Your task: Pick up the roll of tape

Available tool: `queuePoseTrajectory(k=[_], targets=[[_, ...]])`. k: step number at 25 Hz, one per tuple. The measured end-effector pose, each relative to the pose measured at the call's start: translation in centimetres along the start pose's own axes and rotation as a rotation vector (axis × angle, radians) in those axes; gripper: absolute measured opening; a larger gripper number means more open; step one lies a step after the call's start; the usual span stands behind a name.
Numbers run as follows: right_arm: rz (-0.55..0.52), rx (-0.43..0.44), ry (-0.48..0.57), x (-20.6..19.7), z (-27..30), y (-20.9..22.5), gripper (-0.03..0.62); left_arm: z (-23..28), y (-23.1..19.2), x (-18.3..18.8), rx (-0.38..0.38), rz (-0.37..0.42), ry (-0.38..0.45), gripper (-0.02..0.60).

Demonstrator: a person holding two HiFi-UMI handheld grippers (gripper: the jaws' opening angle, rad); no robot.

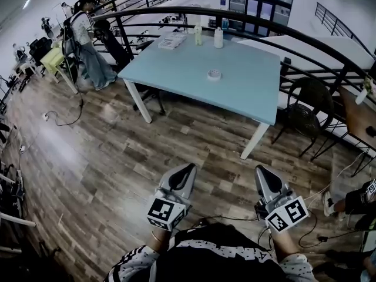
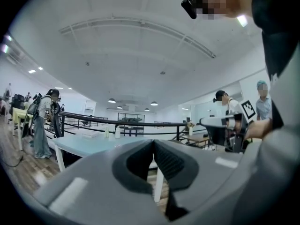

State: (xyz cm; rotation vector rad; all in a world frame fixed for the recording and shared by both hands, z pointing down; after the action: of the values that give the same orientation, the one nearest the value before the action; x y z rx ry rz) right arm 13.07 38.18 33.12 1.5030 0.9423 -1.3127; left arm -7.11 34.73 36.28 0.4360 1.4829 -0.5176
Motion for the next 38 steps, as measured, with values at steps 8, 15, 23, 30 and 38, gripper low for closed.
queuePoseTrajectory(k=[8, 15, 23, 30, 38], targets=[[0.003, 0.046, -0.018, -0.4, 1.9, -3.4, 0.002, -3.4, -2.8, -0.3, 0.051, -0.013, 0.015, 0.0], [0.003, 0.049, -0.043, -1.2, 2.1, -3.8, 0.002, -4.4, -2.9, -1.4, 0.055, -0.033, -0.005, 0.0], [0.016, 0.084, -0.037, -2.3, 3.6, -3.9, 0.002, -5.2, -4.6, -1.2, 0.112, -0.014, -0.001, 0.0], [0.037, 0.105, -0.028, -2.1, 7.9, -2.8, 0.002, -4.6, -7.3, -0.5, 0.162, 0.001, -0.007, 0.0], [0.044, 0.109, -0.047, -2.6, 12.4, -0.2, 0.002, -1.3, -10.9, -0.8, 0.178, -0.038, 0.0, 0.0]])
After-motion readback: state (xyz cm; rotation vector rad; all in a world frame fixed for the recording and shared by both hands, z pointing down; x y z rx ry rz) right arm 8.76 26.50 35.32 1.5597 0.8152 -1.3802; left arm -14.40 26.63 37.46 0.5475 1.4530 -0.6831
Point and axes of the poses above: the fingertips, and each gripper's own axes: z forward along the fingers, y to its right, x out of its top, the point moved 2 cm from there along -z, backward along the fingers, and after that the axes turned 15 degrees about -x, right-handed, at the moved point
